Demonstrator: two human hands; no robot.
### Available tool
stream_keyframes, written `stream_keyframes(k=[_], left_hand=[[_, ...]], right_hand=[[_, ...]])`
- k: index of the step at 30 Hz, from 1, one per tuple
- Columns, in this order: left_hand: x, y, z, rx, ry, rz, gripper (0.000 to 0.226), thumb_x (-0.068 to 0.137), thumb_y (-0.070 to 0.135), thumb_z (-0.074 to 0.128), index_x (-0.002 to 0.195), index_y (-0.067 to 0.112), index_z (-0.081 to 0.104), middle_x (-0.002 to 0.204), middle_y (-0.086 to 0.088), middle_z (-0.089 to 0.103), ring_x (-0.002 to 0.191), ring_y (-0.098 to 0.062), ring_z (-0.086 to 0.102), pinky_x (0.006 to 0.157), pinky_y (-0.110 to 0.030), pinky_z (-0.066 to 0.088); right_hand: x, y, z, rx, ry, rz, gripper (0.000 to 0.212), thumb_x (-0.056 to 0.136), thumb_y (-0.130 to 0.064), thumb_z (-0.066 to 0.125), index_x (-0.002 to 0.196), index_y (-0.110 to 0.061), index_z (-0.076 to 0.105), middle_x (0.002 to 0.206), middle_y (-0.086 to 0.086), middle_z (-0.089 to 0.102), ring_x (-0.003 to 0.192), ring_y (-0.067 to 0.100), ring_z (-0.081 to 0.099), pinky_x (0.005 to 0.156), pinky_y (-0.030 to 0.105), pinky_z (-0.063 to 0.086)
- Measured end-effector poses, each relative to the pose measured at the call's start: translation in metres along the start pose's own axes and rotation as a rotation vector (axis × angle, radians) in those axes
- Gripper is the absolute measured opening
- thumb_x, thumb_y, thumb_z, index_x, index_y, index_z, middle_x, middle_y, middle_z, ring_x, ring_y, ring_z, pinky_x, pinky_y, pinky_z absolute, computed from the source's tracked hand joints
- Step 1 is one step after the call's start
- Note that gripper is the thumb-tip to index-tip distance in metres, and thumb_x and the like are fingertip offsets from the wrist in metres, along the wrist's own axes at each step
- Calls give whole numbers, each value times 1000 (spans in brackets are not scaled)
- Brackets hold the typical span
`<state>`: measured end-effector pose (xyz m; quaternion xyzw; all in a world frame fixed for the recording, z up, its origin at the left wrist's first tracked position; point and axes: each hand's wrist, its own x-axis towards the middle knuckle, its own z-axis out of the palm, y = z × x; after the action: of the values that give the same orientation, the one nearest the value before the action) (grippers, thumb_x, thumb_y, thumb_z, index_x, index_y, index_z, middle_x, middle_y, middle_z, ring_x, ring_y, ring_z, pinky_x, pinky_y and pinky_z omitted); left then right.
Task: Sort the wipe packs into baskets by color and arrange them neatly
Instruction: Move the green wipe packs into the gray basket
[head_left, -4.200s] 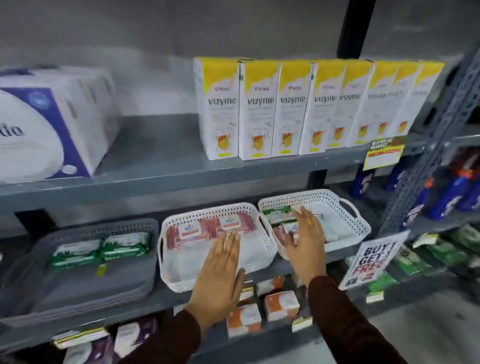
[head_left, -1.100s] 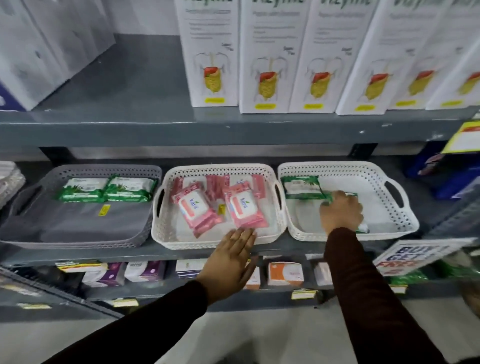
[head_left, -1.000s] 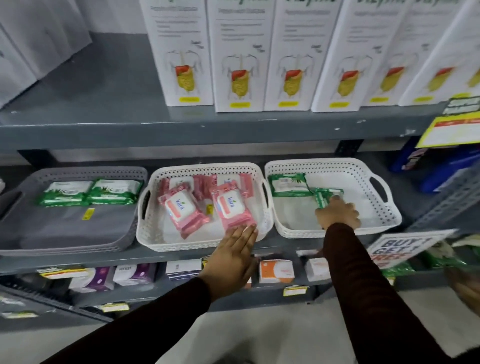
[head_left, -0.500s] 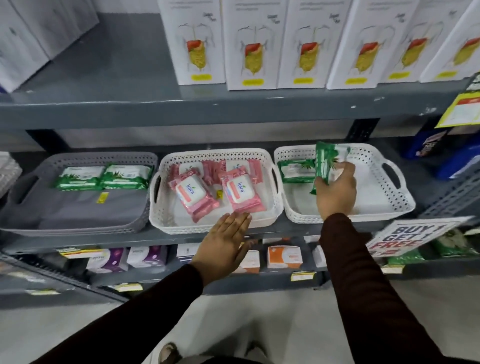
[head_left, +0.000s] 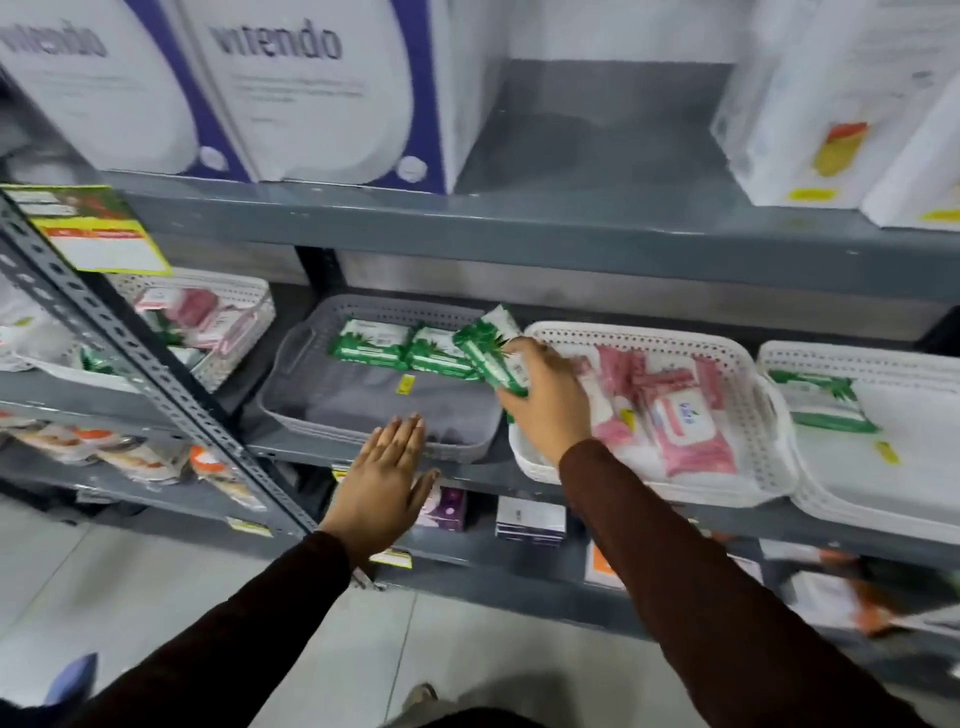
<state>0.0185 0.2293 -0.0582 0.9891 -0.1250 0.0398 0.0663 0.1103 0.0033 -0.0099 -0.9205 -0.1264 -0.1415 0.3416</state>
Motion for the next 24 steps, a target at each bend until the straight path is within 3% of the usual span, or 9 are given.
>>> stream_keyframes(k=[4, 8, 11, 13, 17, 24], left_hand=[[-12, -49, -14, 7, 15, -43, 77, 100, 55, 12, 144, -1, 39, 147, -19, 44, 137, -34, 39, 115, -45, 26], [-20, -59, -18, 6, 8, -13, 76, 100, 54, 12, 144, -2, 39, 147, -20, 44, 138, -34, 38, 115, -41, 19], [-16, -53, -19, -22, 17, 6, 74, 100, 53, 15, 144, -1, 40, 147, -18, 44, 138, -32, 37, 116, -38, 15], [-12, -40, -17, -32, 19, 53, 72, 100, 52, 18, 143, -1, 42, 145, -18, 47, 137, -31, 39, 117, -38, 16], [1, -1, -5, -51, 11, 95, 69, 100, 51, 24, 142, -1, 43, 146, -19, 45, 137, -33, 39, 118, -40, 18], [22, 101, 7, -148, 62, 222, 62, 99, 43, 32, 139, -3, 47, 144, -19, 48, 135, -35, 42, 116, -39, 18]], right_hand=[[28, -49, 64, -175, -66, -7, 45, 78, -25, 72, 119, -18, 54, 108, 15, 60, 102, 38, 59, 69, 41, 52], [38, -56, 110, -323, -232, 140, 47, 91, -36, 62, 129, -9, 52, 131, 22, 51, 118, 42, 49, 88, 49, 49], [35, -60, 115, -297, -318, 173, 50, 95, -42, 53, 133, -9, 52, 141, 24, 43, 128, 43, 40, 103, 50, 41], [31, -59, 103, -205, -239, 150, 45, 95, -37, 52, 131, -9, 54, 139, 23, 45, 127, 42, 41, 104, 48, 41], [19, -31, 48, -8, 155, 76, 29, 88, -15, 54, 113, -5, 66, 111, 21, 64, 103, 40, 59, 84, 42, 52], [-24, 108, -92, -146, 460, 327, 23, 83, -10, 55, 103, -9, 68, 95, 20, 68, 90, 38, 63, 73, 41, 51]])
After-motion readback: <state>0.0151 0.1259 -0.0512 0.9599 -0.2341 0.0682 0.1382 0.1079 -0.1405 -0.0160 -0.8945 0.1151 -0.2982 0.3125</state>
